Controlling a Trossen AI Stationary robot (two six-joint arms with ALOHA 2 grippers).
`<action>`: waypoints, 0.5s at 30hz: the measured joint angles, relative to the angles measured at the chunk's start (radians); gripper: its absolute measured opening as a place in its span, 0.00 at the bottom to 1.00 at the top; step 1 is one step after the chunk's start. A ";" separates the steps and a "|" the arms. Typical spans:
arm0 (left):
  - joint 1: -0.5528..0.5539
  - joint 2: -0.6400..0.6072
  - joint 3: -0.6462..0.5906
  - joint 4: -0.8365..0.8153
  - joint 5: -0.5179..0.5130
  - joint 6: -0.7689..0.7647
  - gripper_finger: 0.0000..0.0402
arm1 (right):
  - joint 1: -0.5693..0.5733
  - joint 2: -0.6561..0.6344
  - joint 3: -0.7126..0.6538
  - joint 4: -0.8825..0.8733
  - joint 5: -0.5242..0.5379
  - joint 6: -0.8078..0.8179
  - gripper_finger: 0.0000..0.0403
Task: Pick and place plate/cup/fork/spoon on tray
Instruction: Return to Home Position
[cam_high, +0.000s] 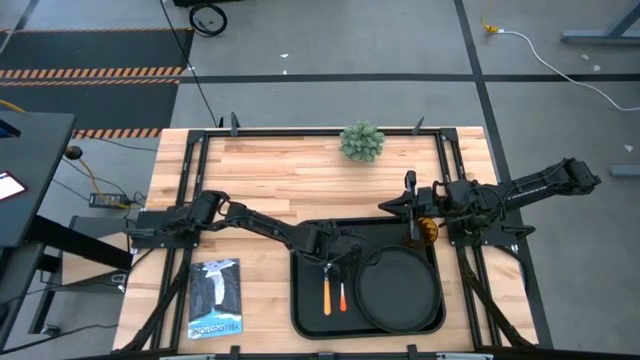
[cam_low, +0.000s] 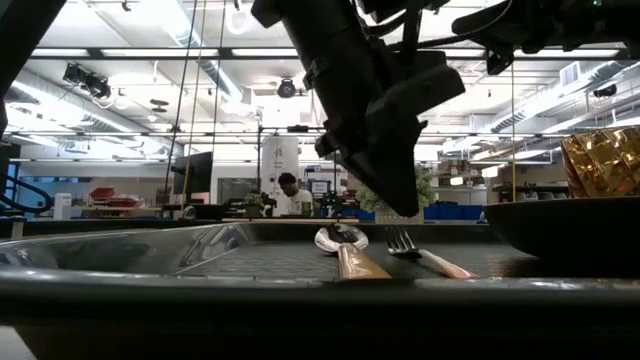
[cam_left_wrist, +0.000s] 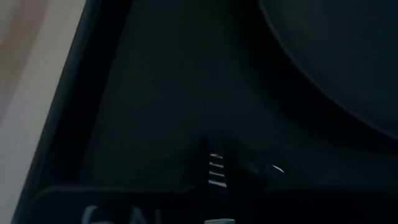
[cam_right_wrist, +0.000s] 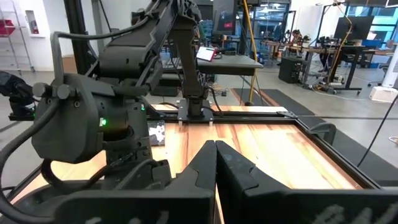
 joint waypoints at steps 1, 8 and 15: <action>0.000 0.000 0.009 -0.013 0.000 0.001 0.13 | 0.000 0.000 0.000 0.000 -0.002 -0.002 0.02; 0.000 0.000 0.103 -0.155 -0.002 0.024 0.13 | 0.000 -0.021 0.000 -0.014 -0.003 -0.004 0.02; -0.013 -0.027 0.142 -0.346 -0.090 0.070 0.13 | 0.001 -0.119 -0.033 -0.047 0.006 -0.006 0.01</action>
